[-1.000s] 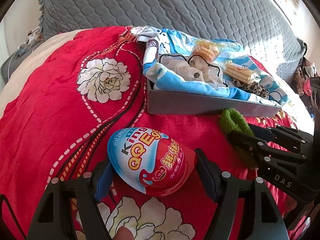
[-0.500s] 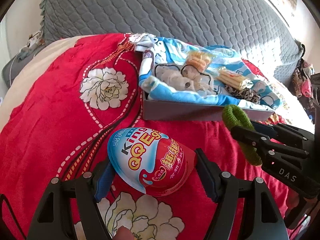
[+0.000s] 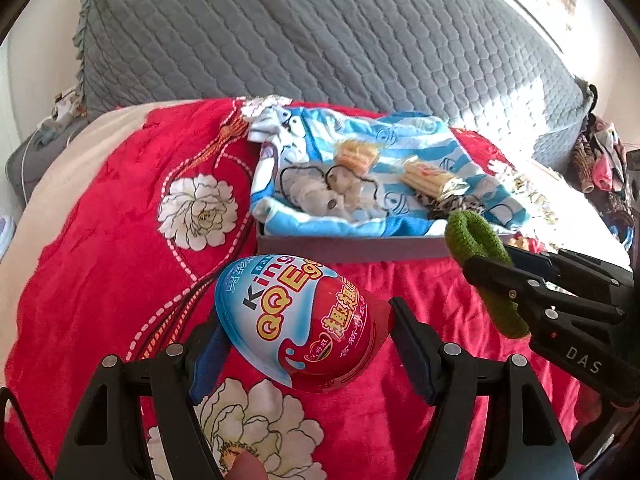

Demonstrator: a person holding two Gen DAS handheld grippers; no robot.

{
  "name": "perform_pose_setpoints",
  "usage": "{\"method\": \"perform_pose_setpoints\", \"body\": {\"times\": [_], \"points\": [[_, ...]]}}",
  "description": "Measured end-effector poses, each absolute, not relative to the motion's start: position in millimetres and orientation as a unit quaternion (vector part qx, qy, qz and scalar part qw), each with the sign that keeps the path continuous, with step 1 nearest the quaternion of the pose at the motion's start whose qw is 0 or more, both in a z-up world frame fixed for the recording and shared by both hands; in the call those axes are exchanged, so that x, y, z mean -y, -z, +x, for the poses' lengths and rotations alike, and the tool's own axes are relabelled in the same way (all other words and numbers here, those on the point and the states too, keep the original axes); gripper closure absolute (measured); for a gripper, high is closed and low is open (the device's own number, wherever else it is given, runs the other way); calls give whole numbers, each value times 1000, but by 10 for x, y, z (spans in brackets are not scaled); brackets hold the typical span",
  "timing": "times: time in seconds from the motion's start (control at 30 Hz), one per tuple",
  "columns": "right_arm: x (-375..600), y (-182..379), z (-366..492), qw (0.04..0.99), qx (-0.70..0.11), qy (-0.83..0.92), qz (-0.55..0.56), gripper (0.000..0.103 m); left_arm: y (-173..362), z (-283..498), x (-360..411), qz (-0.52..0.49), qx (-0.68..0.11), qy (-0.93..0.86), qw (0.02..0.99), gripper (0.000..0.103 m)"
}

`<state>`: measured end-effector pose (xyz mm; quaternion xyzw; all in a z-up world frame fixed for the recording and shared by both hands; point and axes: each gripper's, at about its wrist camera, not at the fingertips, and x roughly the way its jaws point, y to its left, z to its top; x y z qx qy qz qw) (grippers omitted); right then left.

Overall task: Organize objects
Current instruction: 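Lift the egg toy and hair tie up off the bedspread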

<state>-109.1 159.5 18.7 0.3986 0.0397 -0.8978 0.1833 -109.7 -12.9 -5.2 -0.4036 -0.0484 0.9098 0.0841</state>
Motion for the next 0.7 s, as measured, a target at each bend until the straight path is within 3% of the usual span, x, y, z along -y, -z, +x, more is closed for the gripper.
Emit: {"method": "perform_pose_setpoints", "body": {"times": [0.7], "points": [[-1929, -856, -526, 173, -27, 921, 349, 77, -674, -816, -247, -356, 25, -928, 107, 27]]}}
